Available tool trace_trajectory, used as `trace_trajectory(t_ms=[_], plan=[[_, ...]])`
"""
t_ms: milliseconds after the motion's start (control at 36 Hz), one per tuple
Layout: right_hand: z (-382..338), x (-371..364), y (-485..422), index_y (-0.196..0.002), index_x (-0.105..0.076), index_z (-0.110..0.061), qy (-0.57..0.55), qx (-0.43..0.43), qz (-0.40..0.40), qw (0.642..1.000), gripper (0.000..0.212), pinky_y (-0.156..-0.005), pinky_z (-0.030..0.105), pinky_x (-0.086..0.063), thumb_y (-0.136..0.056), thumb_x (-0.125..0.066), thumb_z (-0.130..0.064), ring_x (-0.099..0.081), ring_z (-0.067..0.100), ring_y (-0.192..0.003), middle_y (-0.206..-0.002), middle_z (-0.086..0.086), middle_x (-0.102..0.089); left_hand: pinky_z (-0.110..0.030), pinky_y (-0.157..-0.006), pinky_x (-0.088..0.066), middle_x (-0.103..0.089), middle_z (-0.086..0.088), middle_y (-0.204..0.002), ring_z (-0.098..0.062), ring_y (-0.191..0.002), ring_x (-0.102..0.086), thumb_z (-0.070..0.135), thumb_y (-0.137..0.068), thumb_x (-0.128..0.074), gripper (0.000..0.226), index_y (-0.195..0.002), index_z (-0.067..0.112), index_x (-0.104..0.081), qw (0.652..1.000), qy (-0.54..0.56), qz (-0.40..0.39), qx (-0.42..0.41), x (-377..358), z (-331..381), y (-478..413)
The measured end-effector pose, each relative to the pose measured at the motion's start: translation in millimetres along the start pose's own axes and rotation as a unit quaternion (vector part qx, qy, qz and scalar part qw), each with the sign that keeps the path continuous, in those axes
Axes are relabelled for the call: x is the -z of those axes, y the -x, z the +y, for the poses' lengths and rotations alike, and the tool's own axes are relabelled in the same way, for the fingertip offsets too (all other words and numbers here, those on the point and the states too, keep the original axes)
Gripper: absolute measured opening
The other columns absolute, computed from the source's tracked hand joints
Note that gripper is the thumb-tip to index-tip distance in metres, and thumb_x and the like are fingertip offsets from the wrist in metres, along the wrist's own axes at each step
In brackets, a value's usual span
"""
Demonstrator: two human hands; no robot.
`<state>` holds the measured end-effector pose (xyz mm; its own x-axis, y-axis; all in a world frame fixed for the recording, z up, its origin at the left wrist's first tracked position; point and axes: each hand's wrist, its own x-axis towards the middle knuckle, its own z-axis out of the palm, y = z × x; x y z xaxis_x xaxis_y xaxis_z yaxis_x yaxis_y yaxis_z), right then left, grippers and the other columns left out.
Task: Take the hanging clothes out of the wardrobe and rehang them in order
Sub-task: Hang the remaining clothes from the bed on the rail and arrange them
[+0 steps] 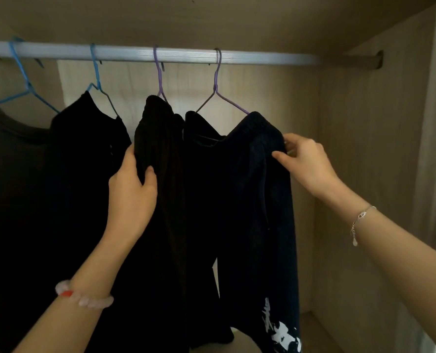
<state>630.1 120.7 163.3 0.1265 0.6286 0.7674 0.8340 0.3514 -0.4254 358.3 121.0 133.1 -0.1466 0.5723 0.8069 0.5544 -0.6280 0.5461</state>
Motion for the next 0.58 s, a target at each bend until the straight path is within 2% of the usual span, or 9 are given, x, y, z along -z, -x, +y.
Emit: trace_trajectory(t_ms=[56,111,194,250,306,361,417,500,583], plan=[[4.2,1.3,6.6,-0.14,-0.04,-0.024,0.011,-0.011,-0.046,0.999,0.055,-0.092,0.042,-0.05,-0.089,-0.06,-0.021,-0.064,0.024,-0.099,-0.113,0.004,-0.065,-0.021,-0.096,-0.041,-0.048,-0.003,-0.136,-0.017,-0.119,-0.051,0.012,-0.095,-0.045,0.056,-0.146,0.021,-0.023,0.999,-0.032,0.022,-0.021,-4.6,3.1,13.5],[7.9,6.9,16.6,-0.148,-0.024,-0.028,0.01,-0.025,-0.116,0.993,0.073,-0.094,0.039,-0.05,-0.087,-0.063,-0.025,-0.063,0.021,-0.1,-0.121,0.003,-0.062,-0.033,-0.108,-0.034,-0.031,-0.012,-0.15,-0.025,-0.135,-0.036,0.007,-0.093,-0.049,0.067,-0.149,0.018,-0.014,0.99,-0.094,0.079,-0.068,-11.6,11.4,28.7],[11.3,22.1,39.3,-0.15,-0.014,-0.029,0.031,-0.029,-0.165,0.985,0.08,-0.102,0.038,-0.045,-0.086,-0.063,-0.033,-0.056,0.016,-0.114,-0.13,-0.002,-0.056,-0.044,-0.11,-0.034,-0.031,-0.017,-0.146,-0.031,-0.138,-0.031,0.001,-0.088,-0.054,0.066,-0.145,0.013,-0.023,0.976,-0.103,0.122,-0.149,-29.9,27.4,55.3],[14.2,35.9,58.6,-0.148,-0.024,-0.027,0.036,-0.017,-0.133,0.99,0.07,-0.103,0.033,-0.045,-0.089,-0.06,-0.03,-0.054,0.012,-0.117,-0.129,-0.006,-0.056,-0.043,-0.11,-0.036,-0.038,-0.012,-0.141,-0.026,-0.136,-0.034,0.0,-0.087,-0.054,0.058,-0.139,0.011,-0.033,0.974,-0.069,0.11,-0.187,-49.2,37.1,74.8],[19.6,52.3,80.1,-0.139,-0.043,-0.027,0.029,0.015,-0.063,0.997,0.053,-0.099,0.019,-0.046,-0.089,-0.059,-0.024,-0.059,0.005,-0.108,-0.119,-0.008,-0.062,-0.028,-0.11,-0.035,-0.046,-0.006,-0.134,-0.016,-0.129,-0.041,0.004,-0.087,-0.052,0.048,-0.133,0.012,-0.041,0.979,-0.015,0.06,-0.192,-70.7,46.7,95.1],[29.3,70.1,102.5,-0.125,-0.058,-0.025,0.041,0.05,0.017,0.998,0.037,-0.09,0.002,-0.042,-0.089,-0.059,-0.017,-0.062,-0.002,-0.097,-0.106,-0.01,-0.067,-0.011,-0.102,-0.035,-0.053,0.001,-0.125,-0.004,-0.118,-0.048,0.013,-0.088,-0.048,0.039,-0.126,0.018,-0.047,0.982,0.067,-0.021,-0.175,-91.3,57.4,116.4],[43.8,88.3,125.8,-0.113,-0.066,-0.022,0.073,0.07,0.105,0.989,0.026,-0.083,-0.001,-0.039,-0.091,-0.057,-0.011,-0.061,-0.004,-0.091,-0.097,-0.01,-0.067,-0.005,-0.094,-0.039,-0.057,0.008,-0.115,0.004,-0.109,-0.052,0.021,-0.088,-0.045,0.031,-0.118,0.022,-0.053,0.974,0.137,-0.097,-0.152,-113.3,66.2,138.5],[71.4,110.5,159.3,-0.106,-0.068,-0.015,0.103,0.042,0.227,0.968,0.028,-0.081,0.009,-0.044,-0.089,-0.049,-0.003,-0.058,-0.002,-0.089,-0.094,-0.007,-0.064,-0.005,-0.088,-0.042,-0.054,0.022,-0.106,0.009,-0.104,-0.053,0.03,-0.087,-0.042,0.027,-0.112,0.031,-0.051,0.952,0.204,-0.199,-0.115,-150.4,81.8,173.0],[108.5,125.0,181.9,-0.119,-0.061,-0.012,0.14,-0.017,0.248,0.958,0.034,-0.094,0.034,-0.048,-0.088,-0.047,-0.006,-0.057,0.018,-0.105,-0.112,0.001,-0.058,-0.016,-0.099,-0.042,-0.046,0.028,-0.115,0.009,-0.113,-0.047,0.036,-0.087,-0.047,0.034,-0.122,0.038,-0.044,0.914,0.243,-0.322,-0.054,-186.9,101.1,199.8]])
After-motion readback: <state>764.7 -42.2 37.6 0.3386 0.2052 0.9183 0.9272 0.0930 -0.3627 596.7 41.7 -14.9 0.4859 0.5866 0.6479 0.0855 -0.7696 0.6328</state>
